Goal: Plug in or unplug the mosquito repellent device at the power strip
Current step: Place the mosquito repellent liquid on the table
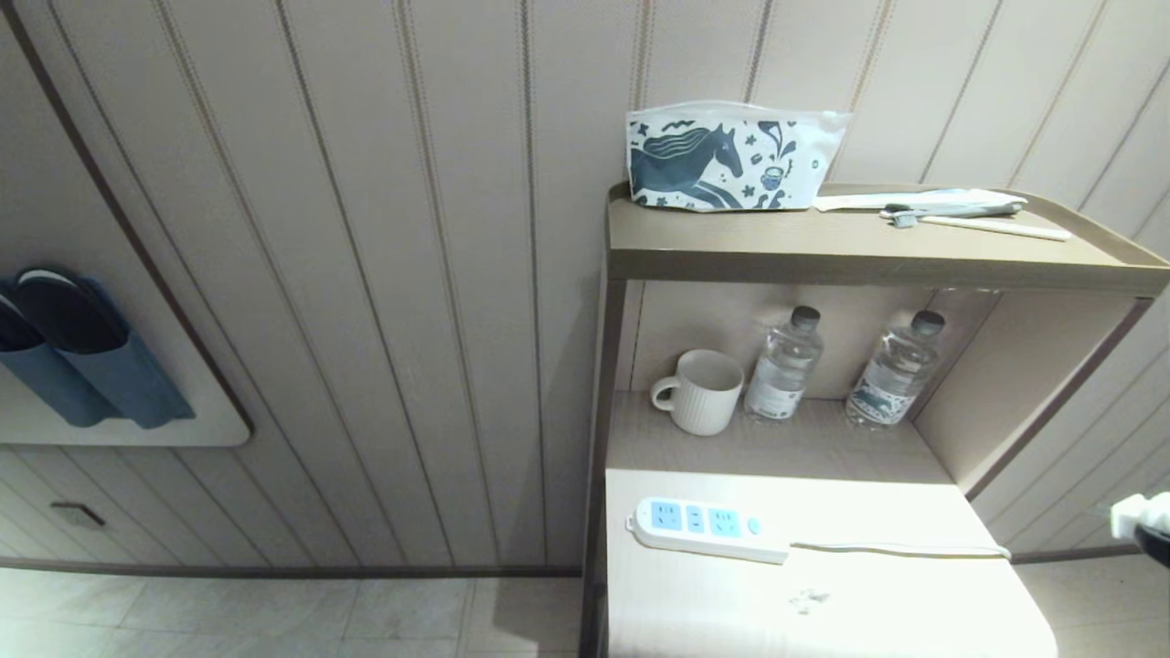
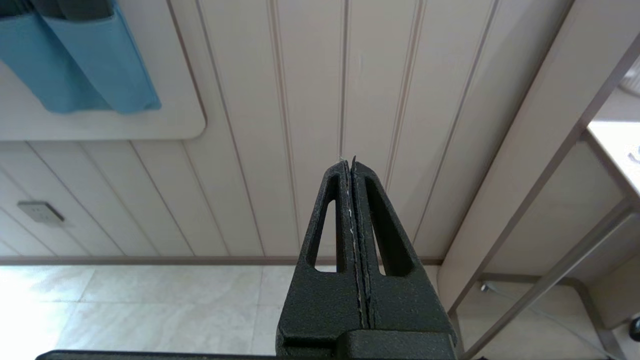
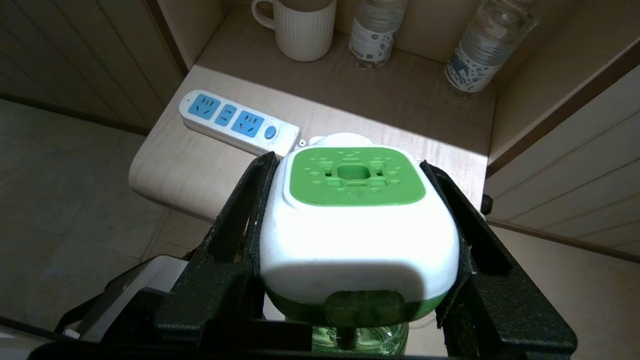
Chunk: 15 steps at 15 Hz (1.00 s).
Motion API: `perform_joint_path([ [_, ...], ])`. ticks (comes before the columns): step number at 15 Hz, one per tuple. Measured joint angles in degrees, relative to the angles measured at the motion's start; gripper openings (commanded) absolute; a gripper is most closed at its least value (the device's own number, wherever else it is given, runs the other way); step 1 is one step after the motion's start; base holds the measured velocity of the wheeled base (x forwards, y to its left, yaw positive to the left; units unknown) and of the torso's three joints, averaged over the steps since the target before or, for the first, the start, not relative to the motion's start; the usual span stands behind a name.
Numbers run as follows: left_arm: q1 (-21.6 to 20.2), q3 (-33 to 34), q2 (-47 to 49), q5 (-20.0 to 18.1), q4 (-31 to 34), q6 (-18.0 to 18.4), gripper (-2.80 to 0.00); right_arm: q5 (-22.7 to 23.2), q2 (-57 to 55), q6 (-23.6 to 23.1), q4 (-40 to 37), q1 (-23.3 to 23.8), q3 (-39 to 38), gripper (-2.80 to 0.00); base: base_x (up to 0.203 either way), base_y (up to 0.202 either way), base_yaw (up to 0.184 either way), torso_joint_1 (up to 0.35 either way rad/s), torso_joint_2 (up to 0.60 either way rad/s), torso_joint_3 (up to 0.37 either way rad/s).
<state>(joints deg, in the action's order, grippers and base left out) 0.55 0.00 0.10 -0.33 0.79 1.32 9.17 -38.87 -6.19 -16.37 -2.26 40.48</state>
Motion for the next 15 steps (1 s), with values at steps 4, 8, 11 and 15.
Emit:
perform_joint_path([
  [4,0.00,0.00,0.00,0.00,0.03,-0.02,-2.80,0.00,0.46,0.00,0.02,0.00,-0.68,-2.80,0.000,0.000,0.000,-0.251,0.55,0.301],
  [8,0.00,0.00,0.00,0.00,0.00,-0.01,-2.80,0.00,0.77,-0.06,0.11,0.00,-0.85,-2.80,0.000,0.000,0.000,-0.236,0.53,0.294],
  [11,0.00,0.00,0.00,-0.02,-0.02,0.01,-2.80,0.04,1.12,-0.09,0.11,0.00,-0.90,-2.80,0.000,0.000,0.000,-0.224,0.51,0.295],
  [15,0.00,0.00,0.00,-0.02,0.00,-0.02,-2.80,0.00,1.66,-0.09,0.08,0.00,-1.07,-2.80,0.000,0.000,0.000,-0.206,0.50,0.285],
])
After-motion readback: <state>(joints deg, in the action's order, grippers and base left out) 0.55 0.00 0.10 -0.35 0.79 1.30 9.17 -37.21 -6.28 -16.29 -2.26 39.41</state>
